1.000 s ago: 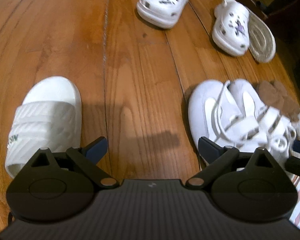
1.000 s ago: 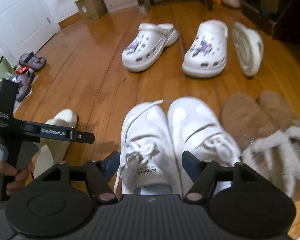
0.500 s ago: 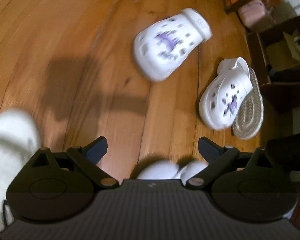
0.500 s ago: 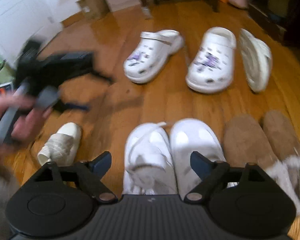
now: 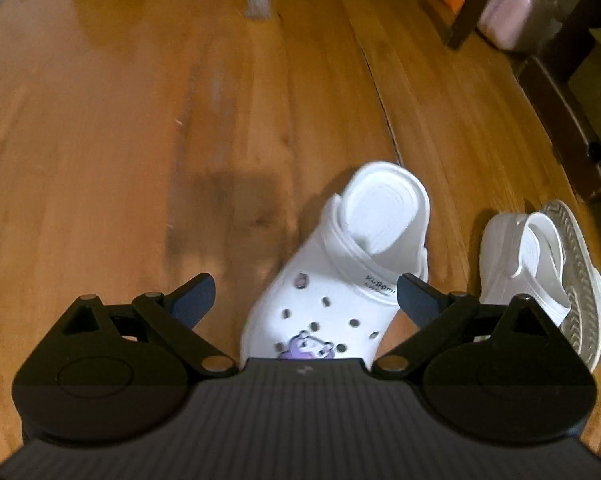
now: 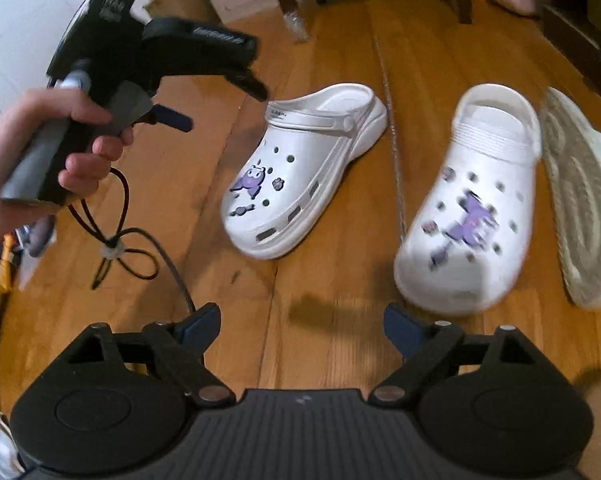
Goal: Organize scattered shoes
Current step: 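Close the left gripper on the heel strap of a white Kuromi clog, then lift the Kuromi clog with the left gripper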
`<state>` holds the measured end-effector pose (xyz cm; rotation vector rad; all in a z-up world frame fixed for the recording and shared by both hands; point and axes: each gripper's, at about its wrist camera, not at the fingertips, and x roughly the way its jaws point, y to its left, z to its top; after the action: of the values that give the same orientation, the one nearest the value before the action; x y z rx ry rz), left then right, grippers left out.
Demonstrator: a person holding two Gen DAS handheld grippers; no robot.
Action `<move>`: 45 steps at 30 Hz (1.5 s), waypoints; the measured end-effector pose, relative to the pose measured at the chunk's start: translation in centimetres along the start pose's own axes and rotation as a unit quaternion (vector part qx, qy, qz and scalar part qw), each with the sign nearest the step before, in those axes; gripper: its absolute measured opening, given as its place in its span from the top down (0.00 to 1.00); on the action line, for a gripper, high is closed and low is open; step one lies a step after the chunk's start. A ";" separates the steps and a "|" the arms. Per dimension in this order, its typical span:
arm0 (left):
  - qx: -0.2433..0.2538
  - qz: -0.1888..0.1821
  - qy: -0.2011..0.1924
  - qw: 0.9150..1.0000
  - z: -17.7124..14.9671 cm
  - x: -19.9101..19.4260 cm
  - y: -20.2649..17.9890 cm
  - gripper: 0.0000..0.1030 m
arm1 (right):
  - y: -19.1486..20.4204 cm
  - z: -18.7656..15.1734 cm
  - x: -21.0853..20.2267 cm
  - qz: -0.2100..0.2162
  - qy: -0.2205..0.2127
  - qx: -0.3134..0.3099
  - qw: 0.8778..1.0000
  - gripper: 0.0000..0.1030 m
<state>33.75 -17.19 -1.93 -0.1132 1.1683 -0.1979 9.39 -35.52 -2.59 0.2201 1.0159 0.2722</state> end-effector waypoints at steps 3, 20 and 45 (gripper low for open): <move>-0.018 -0.017 0.002 1.000 -0.1 1.7 0.4 0.01 | -0.5 0.8 2.0 0.011 0.001 0.014 1.000 0.13; -0.048 0.032 0.004 0.998 -0.4 1.3 -1.3 0.73 | 0.5 1.3 3.3 -0.047 0.010 -0.007 0.999 0.13; 0.008 -0.037 0.011 0.999 -5.2 -2.5 1.4 0.80 | -2.6 -1.4 1.6 -0.026 0.032 0.071 0.997 0.13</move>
<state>28.18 -15.20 -1.98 -0.1414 1.1856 -0.2748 9.29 -37.38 -5.41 0.3156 1.1033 0.1599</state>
